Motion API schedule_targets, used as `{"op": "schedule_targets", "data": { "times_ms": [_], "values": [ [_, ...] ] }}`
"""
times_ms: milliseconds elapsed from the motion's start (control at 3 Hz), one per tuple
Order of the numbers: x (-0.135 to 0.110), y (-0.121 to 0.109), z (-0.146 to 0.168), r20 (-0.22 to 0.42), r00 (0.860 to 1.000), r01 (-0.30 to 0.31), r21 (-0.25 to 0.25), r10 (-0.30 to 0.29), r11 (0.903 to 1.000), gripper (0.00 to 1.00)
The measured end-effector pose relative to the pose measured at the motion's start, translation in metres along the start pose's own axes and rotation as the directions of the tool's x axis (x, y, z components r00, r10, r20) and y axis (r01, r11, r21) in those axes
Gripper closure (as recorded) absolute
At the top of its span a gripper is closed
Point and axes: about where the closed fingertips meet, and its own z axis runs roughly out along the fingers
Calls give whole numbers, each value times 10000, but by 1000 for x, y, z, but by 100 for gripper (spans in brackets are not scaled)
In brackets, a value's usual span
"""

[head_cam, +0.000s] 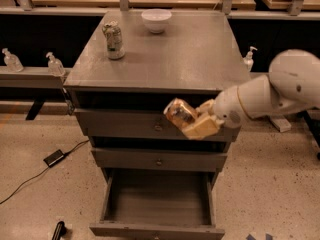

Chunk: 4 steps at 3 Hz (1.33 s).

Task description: Place orange can into bottom drawer

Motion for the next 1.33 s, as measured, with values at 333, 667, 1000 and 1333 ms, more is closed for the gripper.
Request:
{"op": "schedule_targets", "data": {
  "times_ms": [333, 667, 1000, 1333],
  "values": [
    [54, 35, 32, 1255, 9847, -1065, -1172, 1211, 9874, 100],
    [64, 38, 33, 1388, 9800, -1252, -1289, 1429, 9837, 100],
    [87, 29, 47, 1481, 9673, -1814, -1634, 2059, 9697, 100],
    [149, -1, 81, 2099, 9245, -2802, -1917, 3182, 9406, 100]
  ]
}}
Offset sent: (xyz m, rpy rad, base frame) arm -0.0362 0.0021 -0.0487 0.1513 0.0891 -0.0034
